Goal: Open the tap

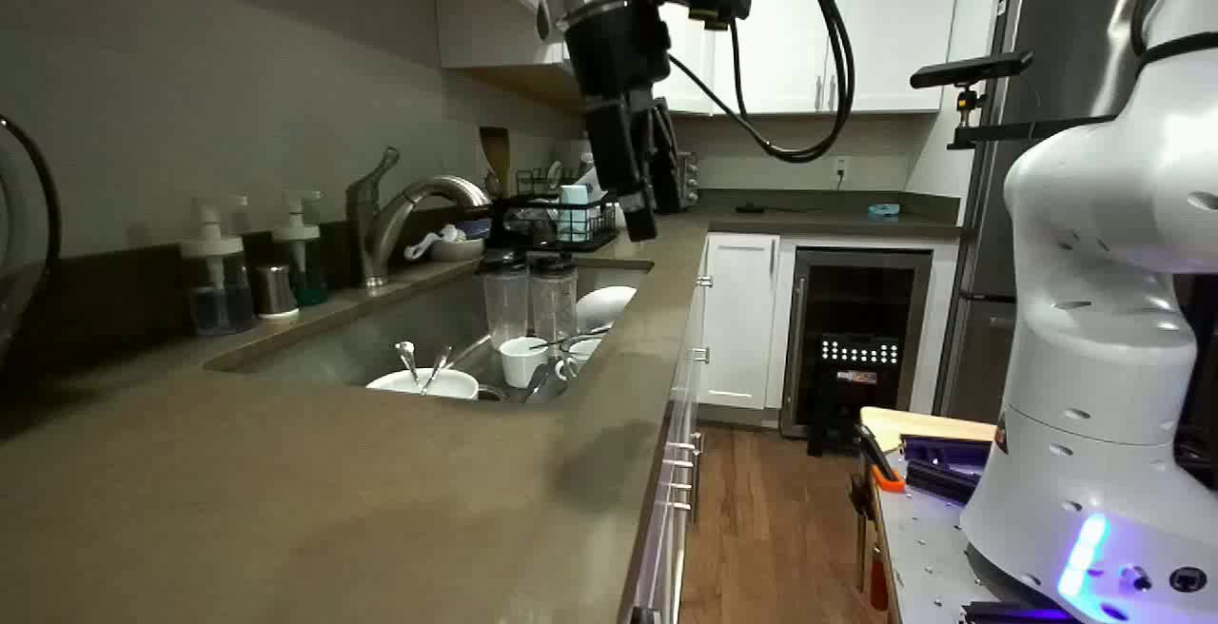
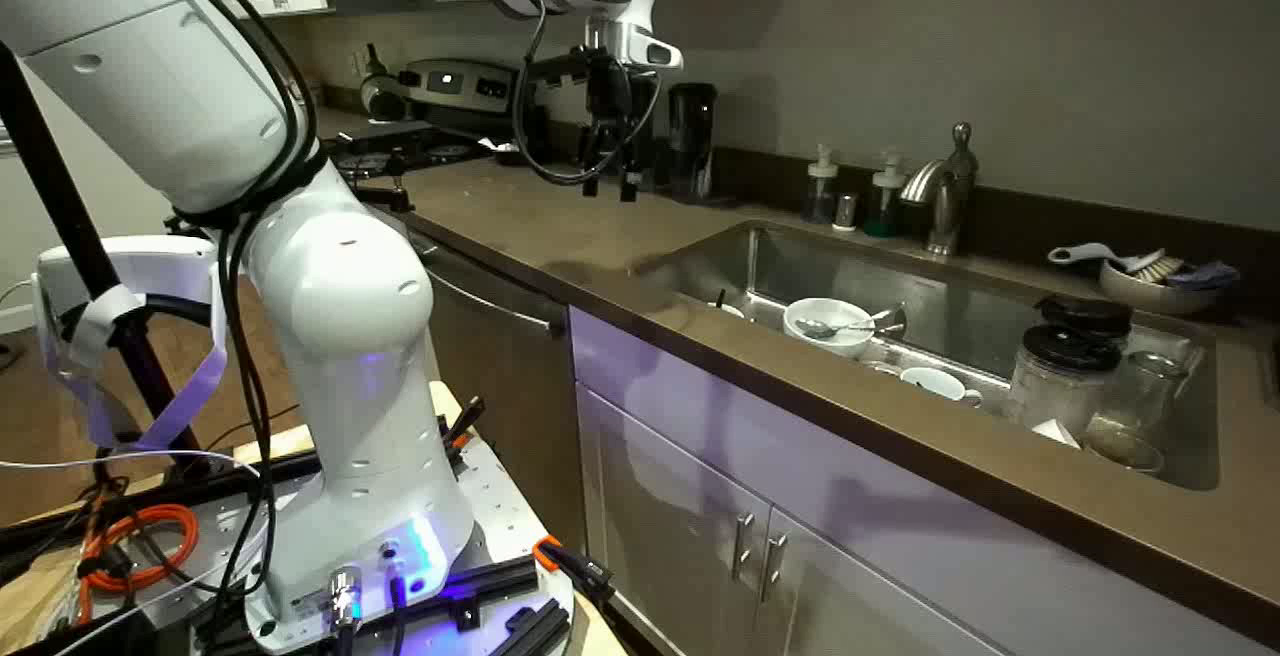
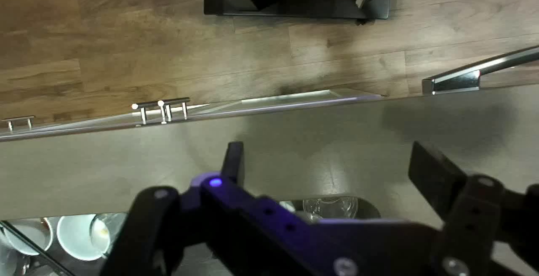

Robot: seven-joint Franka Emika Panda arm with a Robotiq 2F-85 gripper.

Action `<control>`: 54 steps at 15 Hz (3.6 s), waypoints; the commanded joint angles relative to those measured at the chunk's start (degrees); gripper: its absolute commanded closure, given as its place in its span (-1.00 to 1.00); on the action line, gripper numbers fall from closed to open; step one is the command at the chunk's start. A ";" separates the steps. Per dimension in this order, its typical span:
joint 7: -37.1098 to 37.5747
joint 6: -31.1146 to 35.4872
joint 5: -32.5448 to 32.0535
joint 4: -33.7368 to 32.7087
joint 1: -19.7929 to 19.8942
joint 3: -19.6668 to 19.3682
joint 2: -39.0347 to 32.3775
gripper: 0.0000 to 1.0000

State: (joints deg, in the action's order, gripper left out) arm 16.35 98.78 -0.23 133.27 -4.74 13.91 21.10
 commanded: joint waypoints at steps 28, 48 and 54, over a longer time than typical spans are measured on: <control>2.93 2.33 -2.54 3.19 -3.91 2.53 0.09 -1.00; 9.38 22.81 -11.91 0.49 2.61 -2.35 -0.56 -1.00; 9.05 32.82 -12.92 0.50 4.09 -3.24 -1.23 -1.00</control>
State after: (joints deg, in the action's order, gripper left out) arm 25.28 127.14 -11.06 134.06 -1.86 10.62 20.72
